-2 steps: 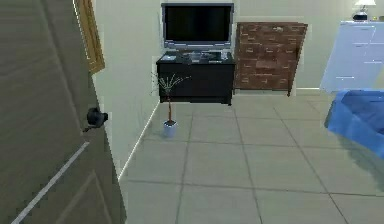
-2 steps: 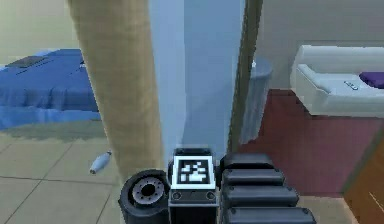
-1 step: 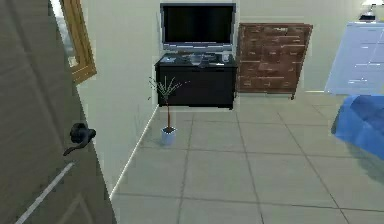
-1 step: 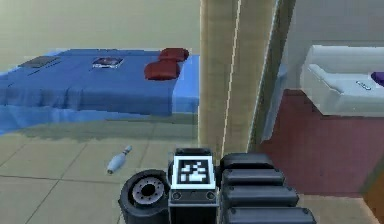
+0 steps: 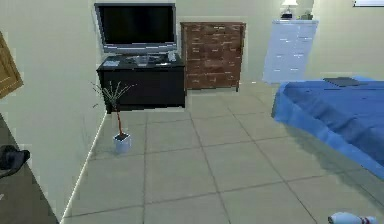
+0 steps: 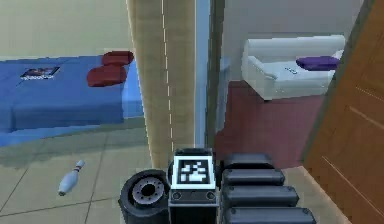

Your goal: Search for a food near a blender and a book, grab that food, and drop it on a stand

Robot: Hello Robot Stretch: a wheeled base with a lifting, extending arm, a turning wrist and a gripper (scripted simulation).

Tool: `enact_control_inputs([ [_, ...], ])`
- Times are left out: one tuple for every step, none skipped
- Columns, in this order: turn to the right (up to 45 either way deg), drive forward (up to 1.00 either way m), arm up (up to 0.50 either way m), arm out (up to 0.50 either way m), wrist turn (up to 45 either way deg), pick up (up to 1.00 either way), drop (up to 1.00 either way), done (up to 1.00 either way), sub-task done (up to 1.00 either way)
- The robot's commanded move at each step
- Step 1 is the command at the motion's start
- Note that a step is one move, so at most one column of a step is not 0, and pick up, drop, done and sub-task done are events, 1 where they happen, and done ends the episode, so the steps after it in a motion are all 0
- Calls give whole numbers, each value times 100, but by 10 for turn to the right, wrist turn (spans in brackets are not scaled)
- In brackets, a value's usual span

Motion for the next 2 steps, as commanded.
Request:
enact_control_inputs([
  [0,100,0,0,0,0,0,0,0],
  [0,80,0,0,0,0,0,0,0],
])
